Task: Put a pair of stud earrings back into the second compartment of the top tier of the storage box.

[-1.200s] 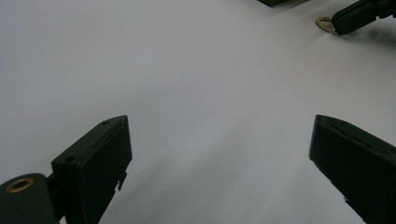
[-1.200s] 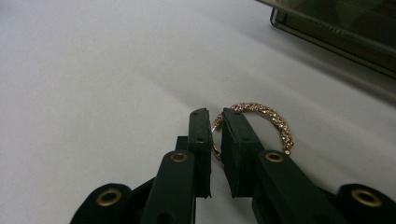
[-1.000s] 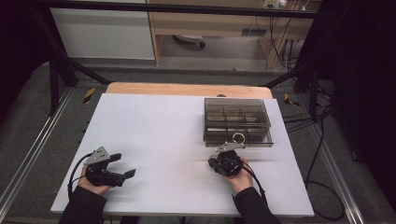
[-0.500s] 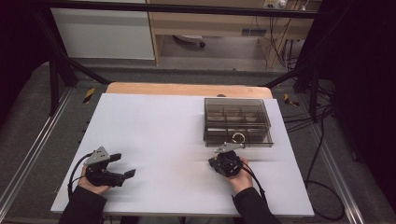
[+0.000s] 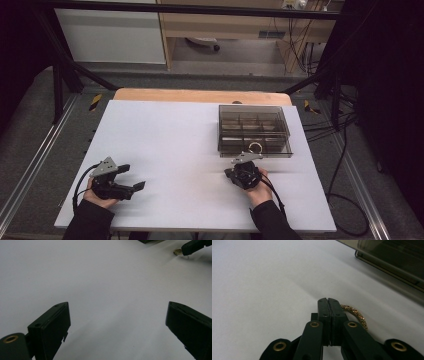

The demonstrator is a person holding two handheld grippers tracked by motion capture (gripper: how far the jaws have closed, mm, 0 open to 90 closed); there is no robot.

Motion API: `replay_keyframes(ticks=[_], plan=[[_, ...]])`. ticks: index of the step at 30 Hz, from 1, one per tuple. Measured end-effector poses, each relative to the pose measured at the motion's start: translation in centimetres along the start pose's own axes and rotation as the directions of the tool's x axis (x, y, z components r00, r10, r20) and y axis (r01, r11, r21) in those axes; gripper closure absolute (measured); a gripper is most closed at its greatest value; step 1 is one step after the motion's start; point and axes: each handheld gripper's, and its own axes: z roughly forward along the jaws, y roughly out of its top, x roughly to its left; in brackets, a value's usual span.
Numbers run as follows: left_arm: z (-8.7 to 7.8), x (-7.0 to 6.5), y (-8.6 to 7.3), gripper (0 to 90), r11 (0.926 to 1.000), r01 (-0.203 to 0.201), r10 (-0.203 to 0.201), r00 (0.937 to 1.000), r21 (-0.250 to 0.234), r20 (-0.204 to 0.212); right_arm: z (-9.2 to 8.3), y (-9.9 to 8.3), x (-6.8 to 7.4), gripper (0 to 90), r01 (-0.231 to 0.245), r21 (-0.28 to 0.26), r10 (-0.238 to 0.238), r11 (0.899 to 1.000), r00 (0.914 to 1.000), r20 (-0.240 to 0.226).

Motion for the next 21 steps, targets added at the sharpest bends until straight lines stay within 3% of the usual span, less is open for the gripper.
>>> replay_keyframes(ticks=[21], plan=[[0.0,0.0,0.0,5.6,1.0000,0.002,-0.002,1.0000,0.000,-0.001,-1.8,0.4,0.2,89.9,0.011,-0.020,-0.011,1.000,0.9997,-0.023]])
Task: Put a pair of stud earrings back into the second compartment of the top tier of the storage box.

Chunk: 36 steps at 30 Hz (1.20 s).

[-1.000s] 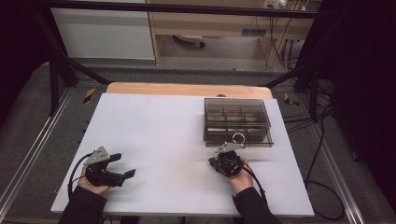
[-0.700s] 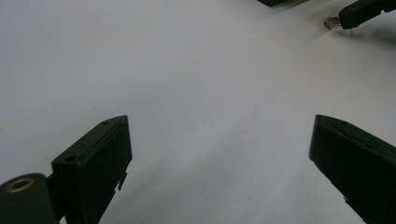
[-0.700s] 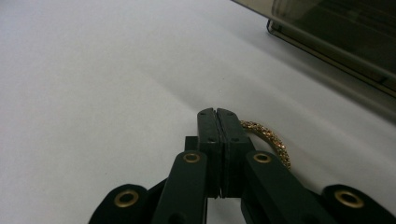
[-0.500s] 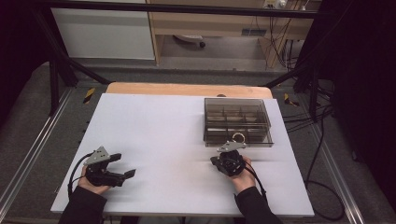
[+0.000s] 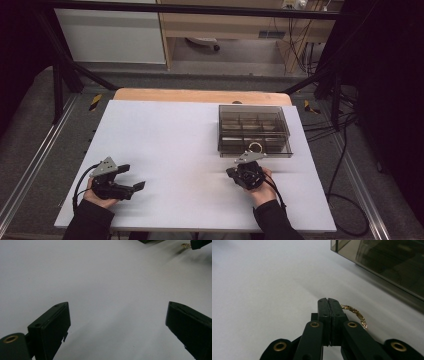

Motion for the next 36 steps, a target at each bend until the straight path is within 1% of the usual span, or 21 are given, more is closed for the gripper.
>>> replay_keyframes(ticks=[13,17,23,27,29,30,36], plan=[[0.0,0.0,0.0,5.6,1.0000,0.000,0.000,1.0000,0.001,-0.001,-1.4,0.4,0.4,89.9,0.009,-0.012,-0.010,1.000,0.9996,-0.028],[0.0,0.0,0.0,5.6,1.0000,-0.001,0.001,1.0000,0.001,0.000,-1.8,0.4,0.4,89.9,0.000,-0.022,-0.001,1.000,0.9995,-0.031],[0.0,0.0,0.0,5.6,1.0000,0.001,-0.001,1.0000,0.001,-0.001,-2.5,0.5,0.3,89.9,0.010,-0.027,-0.011,1.000,0.9994,-0.032],[0.0,0.0,0.0,5.6,1.0000,0.001,-0.001,1.0000,0.001,-0.001,-3.0,0.6,0.4,89.9,0.005,-0.029,-0.006,1.000,0.9993,-0.037],[0.0,0.0,0.0,5.5,1.0000,0.001,-0.001,1.0000,0.002,0.000,-3.2,0.7,0.4,89.9,0.015,-0.027,-0.016,1.000,0.9991,-0.040],[0.0,0.0,0.0,5.5,1.0000,0.001,-0.001,1.0000,0.002,-0.001,-3.4,0.7,0.5,89.9,0.011,-0.026,-0.012,1.000,0.9991,-0.041],[0.1,0.0,0.0,5.6,1.0000,0.000,0.000,1.0000,0.002,0.000,-4.1,0.9,0.5,89.9,0.018,-0.037,-0.020,0.999,0.9988,-0.045]])
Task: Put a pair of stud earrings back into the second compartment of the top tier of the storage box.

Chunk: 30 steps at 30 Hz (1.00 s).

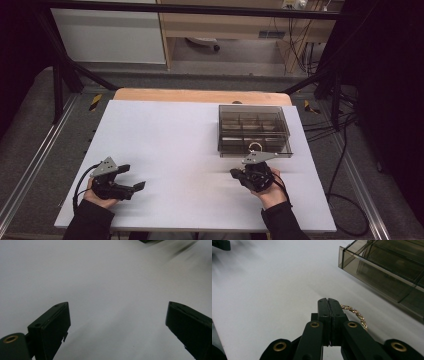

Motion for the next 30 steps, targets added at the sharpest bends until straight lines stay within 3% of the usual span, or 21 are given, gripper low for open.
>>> replay_keyframes(ticks=[30], plan=[[0.0,0.0,0.0,5.5,1.0000,0.000,0.000,1.0000,0.001,0.001,-3.5,1.5,-1.0,89.9,0.000,-0.048,0.002,0.999,0.9994,0.036]])
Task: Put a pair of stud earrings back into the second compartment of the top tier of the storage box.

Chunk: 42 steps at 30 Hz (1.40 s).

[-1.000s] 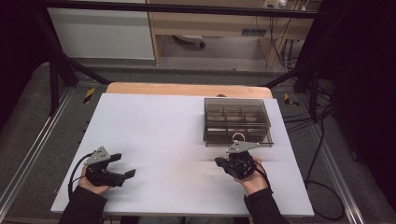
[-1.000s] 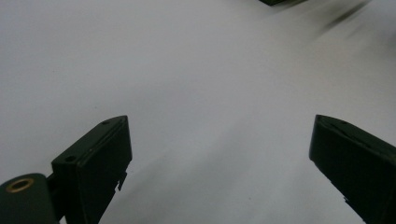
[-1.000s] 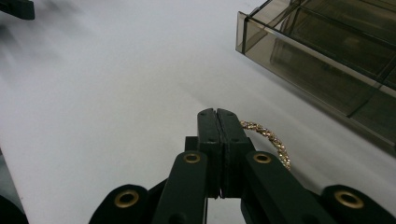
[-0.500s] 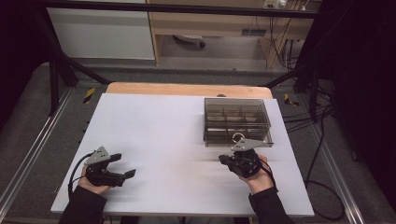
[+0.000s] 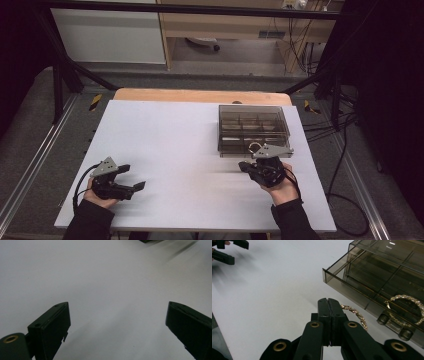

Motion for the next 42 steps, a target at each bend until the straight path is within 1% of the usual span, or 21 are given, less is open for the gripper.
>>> replay_keyframes(ticks=[8,10,21,25,34,42], plan=[[0.0,0.0,0.0,5.5,1.0000,0.001,-0.001,1.0000,0.000,0.000,-0.7,0.7,-0.3,89.8,-0.003,-0.018,0.003,1.000,0.9999,0.015],[0.0,0.0,0.0,5.5,1.0000,0.002,-0.002,1.0000,-0.001,0.000,-0.8,0.9,-0.5,89.9,0.001,-0.022,0.000,1.000,0.9998,0.019],[0.0,0.0,0.0,5.5,1.0000,0.002,-0.002,1.0000,0.000,0.000,-1.5,1.8,-1.5,89.8,-0.016,-0.042,0.018,0.999,0.9984,0.053],[0.0,0.0,0.0,5.5,1.0000,0.002,-0.002,1.0000,0.001,0.000,-1.6,2.2,-1.8,89.9,-0.013,-0.045,0.016,0.999,0.9977,0.066],[0.0,0.0,0.0,5.5,1.0000,0.002,-0.002,1.0000,0.001,0.000,-1.4,2.6,-2.7,89.9,-0.027,-0.050,0.032,0.998,0.9952,0.093],[0.0,0.1,0.0,5.5,1.0000,0.003,-0.003,1.0000,-0.001,0.001,-0.7,2.8,-3.5,89.9,-0.046,-0.046,0.051,0.998,0.9921,0.115]])
